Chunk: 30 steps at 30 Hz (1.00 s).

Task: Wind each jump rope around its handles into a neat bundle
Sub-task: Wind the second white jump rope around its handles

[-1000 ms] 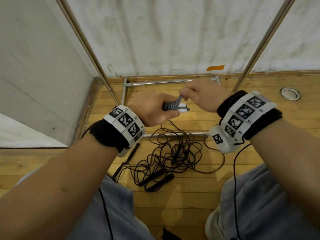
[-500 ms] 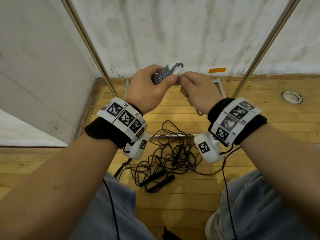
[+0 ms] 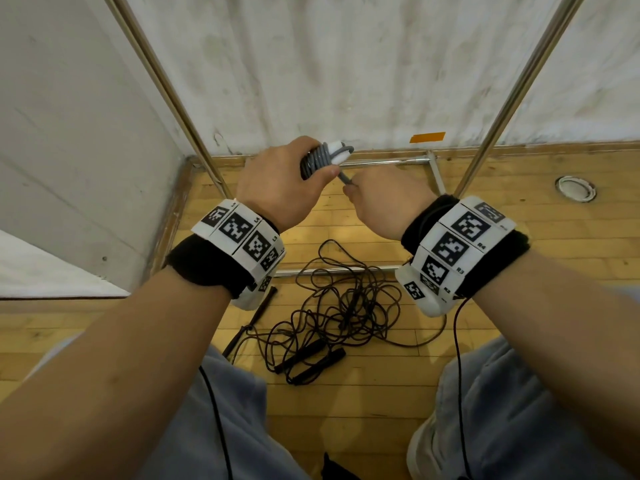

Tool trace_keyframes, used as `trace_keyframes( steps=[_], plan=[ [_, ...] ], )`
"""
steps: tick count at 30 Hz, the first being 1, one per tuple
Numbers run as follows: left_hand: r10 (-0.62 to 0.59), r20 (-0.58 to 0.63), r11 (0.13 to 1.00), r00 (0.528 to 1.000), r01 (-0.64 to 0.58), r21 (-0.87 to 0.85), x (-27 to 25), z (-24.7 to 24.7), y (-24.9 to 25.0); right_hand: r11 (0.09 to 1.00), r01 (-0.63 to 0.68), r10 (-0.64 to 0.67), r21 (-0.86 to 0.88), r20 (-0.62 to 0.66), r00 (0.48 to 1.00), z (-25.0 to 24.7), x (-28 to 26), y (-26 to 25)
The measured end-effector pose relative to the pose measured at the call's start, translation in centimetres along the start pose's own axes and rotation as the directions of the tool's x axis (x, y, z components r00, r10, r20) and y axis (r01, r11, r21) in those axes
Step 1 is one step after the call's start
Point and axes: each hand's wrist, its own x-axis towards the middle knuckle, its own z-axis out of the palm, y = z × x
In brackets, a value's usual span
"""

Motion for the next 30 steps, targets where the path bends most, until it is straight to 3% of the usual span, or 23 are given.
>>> trace_keyframes(
  steps=[5,9,12,16,20,23,25,28,30],
  plan=[
    [-0.008,0.057,0.994,0.998,0.002,0.105,0.3,0.5,-0.8,0.998,0.023,-0.019,-0.051,0.074,0.997,-0.6,-0.5,0.4],
    [-0.086,0.145,0.995,0.986,0.076,0.071,0.4,0.8,-0.6,0.998,0.045,-0.043,-0.033,0.054,0.998,-1.0,-0.6,0.4],
    [-0.141,0.253,0.980,0.957,0.171,-0.101,0.2,0.9,-0.3,0.996,0.087,-0.088,0.015,0.034,0.996,-1.1,-1.0,0.5],
    [-0.196,0.334,0.836,0.922,0.335,-0.434,0.1,0.8,-0.3,0.984,0.128,-0.121,0.127,-0.058,0.991,-1.3,-1.3,0.9],
    [-0.161,0.352,0.833,0.922,0.318,-0.452,0.3,0.3,-0.5,0.967,0.132,-0.119,0.217,-0.072,0.990,-1.1,-1.5,0.8],
    [-0.173,0.386,0.769,0.906,0.369,-0.522,0.0,0.3,0.0,0.960,0.126,-0.115,0.249,-0.061,0.992,-1.0,-1.3,0.8],
    [-0.166,0.334,0.761,0.928,0.336,-0.555,-0.1,0.3,0.4,0.957,0.123,-0.113,0.262,-0.055,0.992,-0.9,-1.3,0.4],
    [-0.145,0.166,0.864,0.975,0.207,-0.460,-0.1,0.2,0.8,0.928,0.133,-0.101,0.348,-0.111,0.989,-0.7,-1.1,0.0],
    [-0.135,0.121,0.915,0.983,0.171,-0.366,-0.1,0.5,1.2,0.905,0.134,-0.069,0.404,-0.172,0.983,-0.7,-0.8,0.1]
  ],
)
